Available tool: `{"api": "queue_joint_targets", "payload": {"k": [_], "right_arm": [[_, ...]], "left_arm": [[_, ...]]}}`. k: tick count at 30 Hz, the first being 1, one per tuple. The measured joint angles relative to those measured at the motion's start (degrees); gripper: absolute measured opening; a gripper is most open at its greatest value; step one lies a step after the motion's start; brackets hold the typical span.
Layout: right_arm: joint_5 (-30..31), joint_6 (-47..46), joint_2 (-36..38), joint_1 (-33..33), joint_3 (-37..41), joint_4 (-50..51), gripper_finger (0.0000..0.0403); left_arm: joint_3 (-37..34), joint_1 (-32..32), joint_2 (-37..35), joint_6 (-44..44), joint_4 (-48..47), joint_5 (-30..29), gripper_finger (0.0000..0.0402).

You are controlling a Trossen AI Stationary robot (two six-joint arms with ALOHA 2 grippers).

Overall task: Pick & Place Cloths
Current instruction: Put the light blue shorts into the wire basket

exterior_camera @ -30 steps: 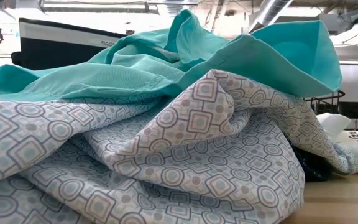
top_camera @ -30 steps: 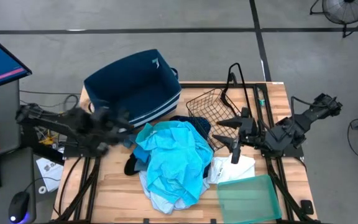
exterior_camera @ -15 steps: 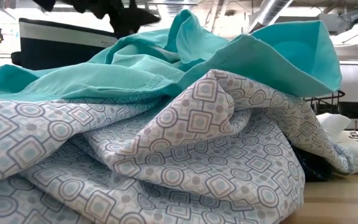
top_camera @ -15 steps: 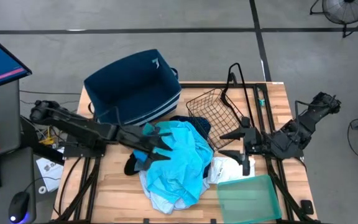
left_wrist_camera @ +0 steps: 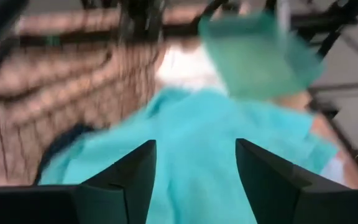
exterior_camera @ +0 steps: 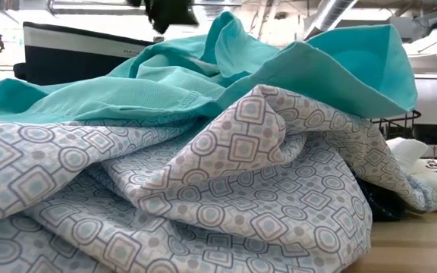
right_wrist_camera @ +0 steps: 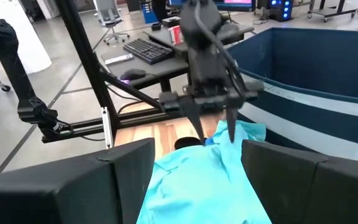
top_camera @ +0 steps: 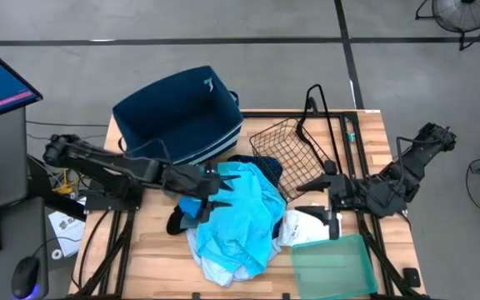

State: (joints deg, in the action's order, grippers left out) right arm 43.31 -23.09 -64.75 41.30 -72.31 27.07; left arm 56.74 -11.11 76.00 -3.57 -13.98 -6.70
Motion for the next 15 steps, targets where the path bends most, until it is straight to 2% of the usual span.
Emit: {"api": "queue_joint_targets", "payload": {"k": [7,15], "right_arm": [[-0.02,0.02,0.0,0.0,0.0,-0.02,0.0235],[0.0,-0.96,-0.1,-0.11,0.0,-0.08,0.0235]], "left_arm": [[-0.11,1.62,0.51,-1.23,-7.38,2.59,0.0214],[-0.14,2.16,3.52,4.03,-14.31,1.85,0.0212]]}}
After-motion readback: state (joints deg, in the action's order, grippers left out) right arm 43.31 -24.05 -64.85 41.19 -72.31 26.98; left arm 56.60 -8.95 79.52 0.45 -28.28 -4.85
